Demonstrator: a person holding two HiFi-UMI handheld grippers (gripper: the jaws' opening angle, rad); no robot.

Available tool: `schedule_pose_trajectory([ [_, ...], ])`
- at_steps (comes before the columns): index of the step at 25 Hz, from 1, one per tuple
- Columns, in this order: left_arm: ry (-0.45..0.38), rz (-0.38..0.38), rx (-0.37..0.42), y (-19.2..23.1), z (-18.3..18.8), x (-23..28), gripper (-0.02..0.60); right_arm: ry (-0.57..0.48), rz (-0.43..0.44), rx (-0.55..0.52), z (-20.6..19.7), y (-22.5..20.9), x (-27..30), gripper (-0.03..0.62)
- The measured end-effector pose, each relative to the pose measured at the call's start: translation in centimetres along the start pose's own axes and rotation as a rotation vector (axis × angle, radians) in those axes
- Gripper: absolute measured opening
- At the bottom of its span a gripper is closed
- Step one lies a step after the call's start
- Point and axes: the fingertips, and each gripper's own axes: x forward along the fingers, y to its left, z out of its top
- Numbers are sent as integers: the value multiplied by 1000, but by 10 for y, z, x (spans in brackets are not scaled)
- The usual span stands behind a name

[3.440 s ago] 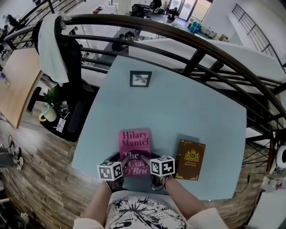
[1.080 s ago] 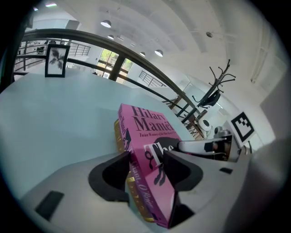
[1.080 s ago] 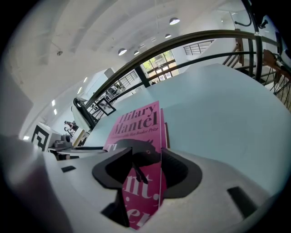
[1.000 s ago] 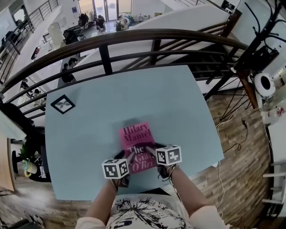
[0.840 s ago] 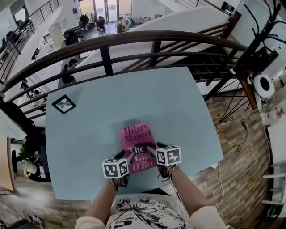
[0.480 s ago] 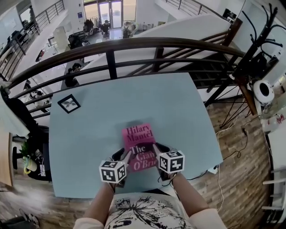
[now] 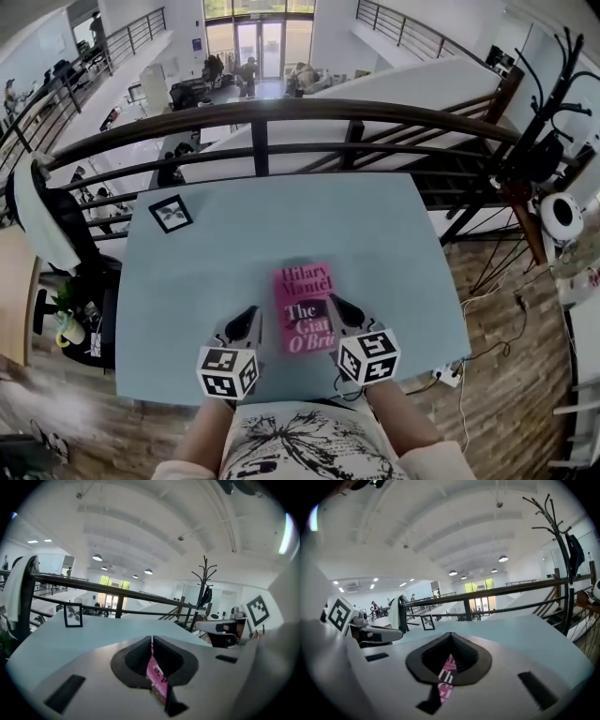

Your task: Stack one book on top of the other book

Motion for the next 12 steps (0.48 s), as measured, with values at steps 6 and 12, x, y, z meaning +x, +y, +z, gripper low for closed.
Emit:
schedule_pose_trajectory([
  [6,-181,39,89,4,49,-54,17,-221,53,-119,53,35,-31,-6],
  [12,-344,35,218,-9,91,-101,17,-328,103,-217,80,68,-50,-6],
])
